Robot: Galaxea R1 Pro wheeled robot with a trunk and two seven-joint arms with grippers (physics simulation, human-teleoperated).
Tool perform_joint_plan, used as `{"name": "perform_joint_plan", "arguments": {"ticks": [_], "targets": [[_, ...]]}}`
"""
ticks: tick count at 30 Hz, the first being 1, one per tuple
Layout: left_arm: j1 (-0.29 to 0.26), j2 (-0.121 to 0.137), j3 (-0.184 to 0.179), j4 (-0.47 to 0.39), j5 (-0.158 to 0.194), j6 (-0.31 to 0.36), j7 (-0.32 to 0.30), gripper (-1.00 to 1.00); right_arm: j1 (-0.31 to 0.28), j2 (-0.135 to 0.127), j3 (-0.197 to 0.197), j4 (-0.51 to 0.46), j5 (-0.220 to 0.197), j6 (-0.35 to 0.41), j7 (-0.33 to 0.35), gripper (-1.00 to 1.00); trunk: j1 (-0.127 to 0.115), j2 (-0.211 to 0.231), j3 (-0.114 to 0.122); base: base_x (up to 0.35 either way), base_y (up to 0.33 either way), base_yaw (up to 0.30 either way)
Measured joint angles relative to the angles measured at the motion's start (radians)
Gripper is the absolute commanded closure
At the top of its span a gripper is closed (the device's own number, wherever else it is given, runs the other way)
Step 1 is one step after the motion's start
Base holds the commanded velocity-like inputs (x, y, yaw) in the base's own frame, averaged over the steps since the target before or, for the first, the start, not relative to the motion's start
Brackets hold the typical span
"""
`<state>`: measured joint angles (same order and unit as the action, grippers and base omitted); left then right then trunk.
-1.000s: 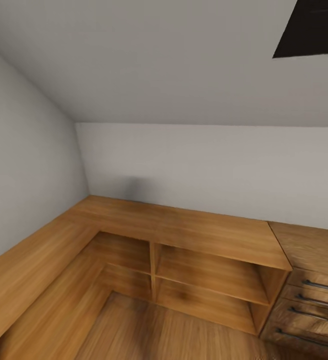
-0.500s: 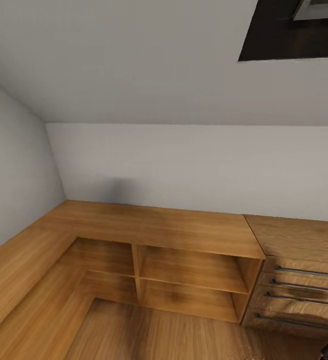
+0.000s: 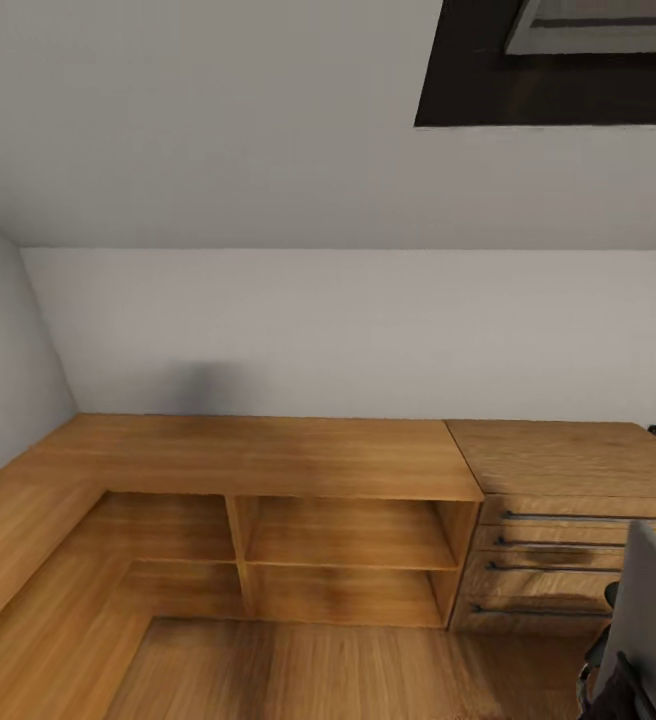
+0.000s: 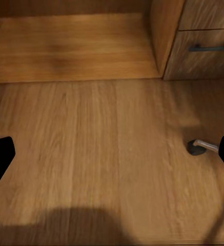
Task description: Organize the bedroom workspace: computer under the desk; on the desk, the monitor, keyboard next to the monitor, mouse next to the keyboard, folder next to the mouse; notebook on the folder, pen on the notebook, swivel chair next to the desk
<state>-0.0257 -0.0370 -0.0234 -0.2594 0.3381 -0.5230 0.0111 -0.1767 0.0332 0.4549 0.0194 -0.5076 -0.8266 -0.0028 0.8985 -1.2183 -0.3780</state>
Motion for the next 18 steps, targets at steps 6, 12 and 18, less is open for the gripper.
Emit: {"name": "perform_joint_plan", "arguments": {"ticks": [6, 12, 18], "targets": [[0.0, -0.001, 0.0, 0.0, 0.0, 0.0, 0.0, -1.0, 0.0, 0.0, 0.0, 0.0, 0.0, 0.0, 0.0, -1.0, 0.0, 0.0, 0.0, 0.0, 0.0, -0.26], [0.0, -0.001, 0.0, 0.0, 0.0, 0.0, 0.0, -1.0, 0.0, 0.0, 0.0, 0.0, 0.0, 0.0, 0.0, -1.0, 0.0, 0.0, 0.0, 0.0, 0.0, -0.26], [0.0, -0.001, 0.0, 0.0, 0.0, 0.0, 0.0, -1.0, 0.0, 0.0, 0.0, 0.0, 0.0, 0.0, 0.0, -1.0, 0.0, 0.0, 0.0, 0.0, 0.004, -0.26]]}}
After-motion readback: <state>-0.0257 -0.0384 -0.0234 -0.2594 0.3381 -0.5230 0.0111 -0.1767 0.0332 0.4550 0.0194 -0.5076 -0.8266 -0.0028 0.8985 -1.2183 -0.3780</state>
